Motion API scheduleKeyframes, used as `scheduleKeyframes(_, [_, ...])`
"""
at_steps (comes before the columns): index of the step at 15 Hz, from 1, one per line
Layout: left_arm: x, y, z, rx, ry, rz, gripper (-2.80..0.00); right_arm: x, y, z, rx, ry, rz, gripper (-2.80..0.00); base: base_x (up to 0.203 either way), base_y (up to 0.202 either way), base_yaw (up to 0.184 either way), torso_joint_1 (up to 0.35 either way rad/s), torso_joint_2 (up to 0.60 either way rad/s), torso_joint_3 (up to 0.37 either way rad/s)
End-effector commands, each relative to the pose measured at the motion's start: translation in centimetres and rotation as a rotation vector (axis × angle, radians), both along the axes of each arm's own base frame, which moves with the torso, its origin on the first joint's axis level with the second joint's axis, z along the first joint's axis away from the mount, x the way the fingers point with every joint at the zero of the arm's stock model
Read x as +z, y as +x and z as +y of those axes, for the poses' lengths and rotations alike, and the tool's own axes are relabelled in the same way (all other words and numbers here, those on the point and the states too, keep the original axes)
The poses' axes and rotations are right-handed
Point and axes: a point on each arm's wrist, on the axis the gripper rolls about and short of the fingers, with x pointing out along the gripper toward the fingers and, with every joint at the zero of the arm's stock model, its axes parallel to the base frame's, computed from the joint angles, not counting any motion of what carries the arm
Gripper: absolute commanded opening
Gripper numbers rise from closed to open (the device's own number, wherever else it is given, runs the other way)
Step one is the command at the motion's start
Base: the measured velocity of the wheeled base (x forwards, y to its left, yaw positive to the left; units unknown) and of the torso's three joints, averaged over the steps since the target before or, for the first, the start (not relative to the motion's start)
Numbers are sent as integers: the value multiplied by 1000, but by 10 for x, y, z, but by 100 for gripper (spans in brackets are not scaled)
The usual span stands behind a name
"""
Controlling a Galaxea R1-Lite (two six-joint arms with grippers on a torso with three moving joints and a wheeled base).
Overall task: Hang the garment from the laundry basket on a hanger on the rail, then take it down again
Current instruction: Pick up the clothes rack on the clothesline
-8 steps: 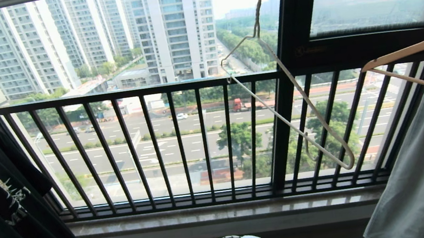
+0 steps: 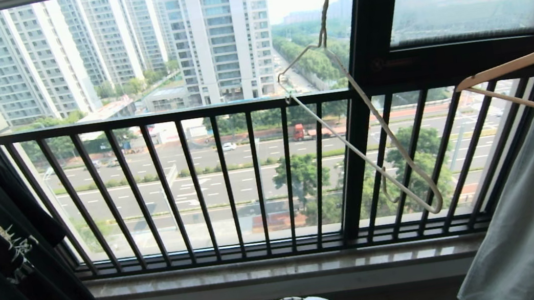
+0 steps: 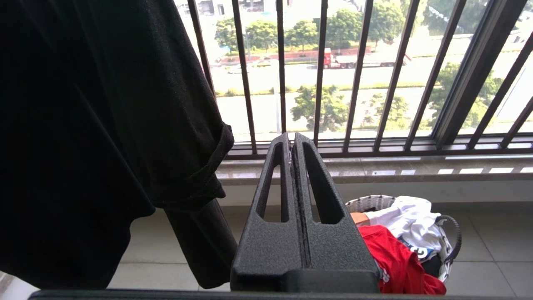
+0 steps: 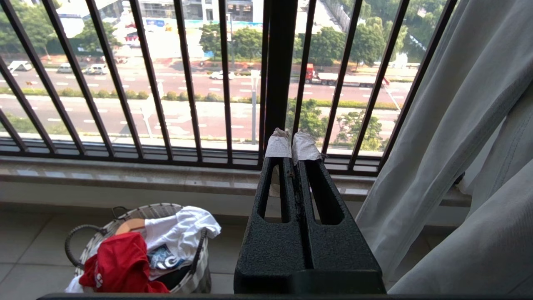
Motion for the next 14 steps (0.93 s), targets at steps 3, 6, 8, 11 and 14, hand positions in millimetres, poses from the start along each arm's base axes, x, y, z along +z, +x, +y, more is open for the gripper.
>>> scheduleKeyframes(3, [0,0,0,0,0,1,-280,0,0,0,1,0,1,-280,0,0,0,0,0,0])
scheduleKeyframes(6, [0,0,0,0,0,0,-280,0,0,0,-1,-1,1,-280,0,0,0,0,0,0])
scheduleKeyframes(8, [0,0,0,0,0,1,-280,0,0,0,-2,-3,6,-280,0,0,0,0,0,0])
scheduleKeyframes(11, [0,0,0,0,0,1,-280,15,-5,0,-5,-5,-30,-280,0,0,0,0,0,0])
scheduleKeyframes(14, [0,0,0,0,0,1,-280,47,-13,0,10,-5,-9,-280,0,0,0,0,0,0])
